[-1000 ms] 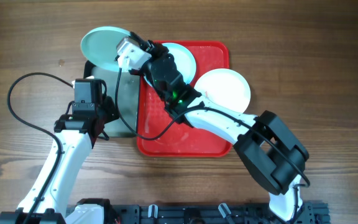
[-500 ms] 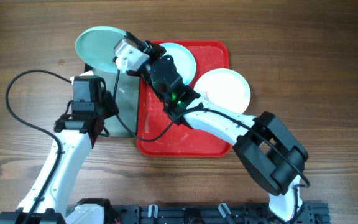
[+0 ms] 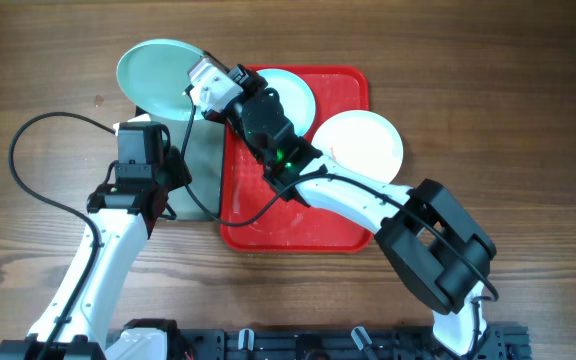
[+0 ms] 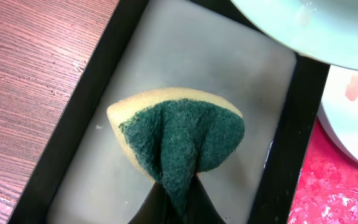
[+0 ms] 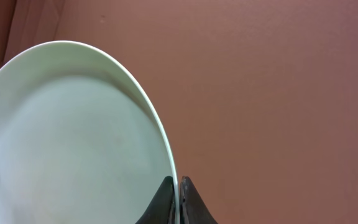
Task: Clean dirty plates on tray and stack at the side
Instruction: 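Swing the blue plate with the right gripper toward the upper right, then lower the blue plate onto the table right of the red tray, release, then move the right gripper to the white plate and grip its rim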
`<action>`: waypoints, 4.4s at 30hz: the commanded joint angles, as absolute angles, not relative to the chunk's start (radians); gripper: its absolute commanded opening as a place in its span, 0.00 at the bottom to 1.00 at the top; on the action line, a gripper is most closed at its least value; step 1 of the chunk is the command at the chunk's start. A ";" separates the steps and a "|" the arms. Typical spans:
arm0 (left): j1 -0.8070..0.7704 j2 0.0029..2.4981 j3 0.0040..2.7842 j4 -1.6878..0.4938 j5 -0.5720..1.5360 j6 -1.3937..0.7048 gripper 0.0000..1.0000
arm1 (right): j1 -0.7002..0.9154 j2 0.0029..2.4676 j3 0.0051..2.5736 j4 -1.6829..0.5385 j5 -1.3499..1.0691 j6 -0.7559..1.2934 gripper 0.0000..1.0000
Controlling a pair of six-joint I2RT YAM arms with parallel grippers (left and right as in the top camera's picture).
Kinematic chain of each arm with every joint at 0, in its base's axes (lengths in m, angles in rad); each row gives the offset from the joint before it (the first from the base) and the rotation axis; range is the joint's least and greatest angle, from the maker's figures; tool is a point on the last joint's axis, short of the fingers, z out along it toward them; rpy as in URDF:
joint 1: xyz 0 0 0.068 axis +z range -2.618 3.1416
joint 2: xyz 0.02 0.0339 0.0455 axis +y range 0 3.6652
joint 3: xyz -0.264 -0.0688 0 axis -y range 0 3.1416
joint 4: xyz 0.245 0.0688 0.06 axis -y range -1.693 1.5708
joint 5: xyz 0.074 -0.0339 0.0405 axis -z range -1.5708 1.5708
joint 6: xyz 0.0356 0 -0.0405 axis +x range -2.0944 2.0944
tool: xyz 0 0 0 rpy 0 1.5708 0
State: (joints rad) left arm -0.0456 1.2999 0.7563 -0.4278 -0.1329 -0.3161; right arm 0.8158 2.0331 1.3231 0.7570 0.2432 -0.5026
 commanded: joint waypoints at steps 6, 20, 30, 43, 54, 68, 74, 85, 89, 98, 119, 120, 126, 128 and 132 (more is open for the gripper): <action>-0.041 1.306 0.766 -0.427 -0.132 -0.325 0.04 | 0.795 2.040 1.341 0.669 0.231 -0.126 0.04; -0.041 1.306 0.766 -0.427 -0.132 -0.325 0.04 | 0.752 2.023 1.341 0.482 -0.080 0.176 0.04; -0.041 1.306 0.766 -0.427 -0.132 -0.324 0.04 | 0.632 1.918 1.341 0.334 -0.194 0.344 0.04; -0.041 1.306 0.766 -0.428 -0.131 -0.324 0.04 | 0.421 1.721 1.341 -0.104 -0.379 0.344 0.04; -0.041 1.306 0.766 -0.430 -0.131 -0.321 0.04 | 0.173 1.664 1.341 -0.392 -0.398 0.341 0.04; -0.041 1.306 0.766 -0.430 -0.123 -0.321 0.04 | -0.182 1.664 1.340 -0.608 -0.205 0.341 0.05; -0.041 1.306 0.766 -0.430 -0.123 -0.321 0.04 | -0.261 1.672 1.333 -0.664 0.031 0.344 0.04; -0.041 1.306 0.766 -0.430 -0.123 -0.321 0.04 | -0.273 1.809 1.333 -0.710 0.090 0.340 0.04; -0.041 1.306 0.765 -0.430 -0.123 -0.321 0.04 | -0.273 1.865 1.333 -0.721 0.090 0.284 0.04; -0.041 1.306 0.766 -0.430 -0.123 -0.321 0.04 | -0.263 1.934 1.333 -0.701 -0.008 0.152 0.04; -0.041 1.306 0.765 -0.431 -0.123 -0.321 0.04 | -0.219 1.934 1.333 -0.705 -0.121 0.000 0.11; -0.041 1.306 0.765 -0.431 -0.123 -0.321 0.04 | -0.219 1.934 1.333 -0.705 -0.121 0.001 0.11; -0.041 1.306 0.765 -0.431 -0.123 -0.321 0.04 | -0.219 1.934 1.333 -0.705 -0.184 -0.001 0.13; -0.041 1.306 0.766 -0.431 -0.123 -0.321 0.04 | -0.219 1.934 1.333 -0.703 -0.189 -0.001 0.22; -0.041 1.306 0.765 -0.431 -0.123 -0.321 0.04 | -0.219 1.934 1.337 -0.718 -0.335 -0.086 0.27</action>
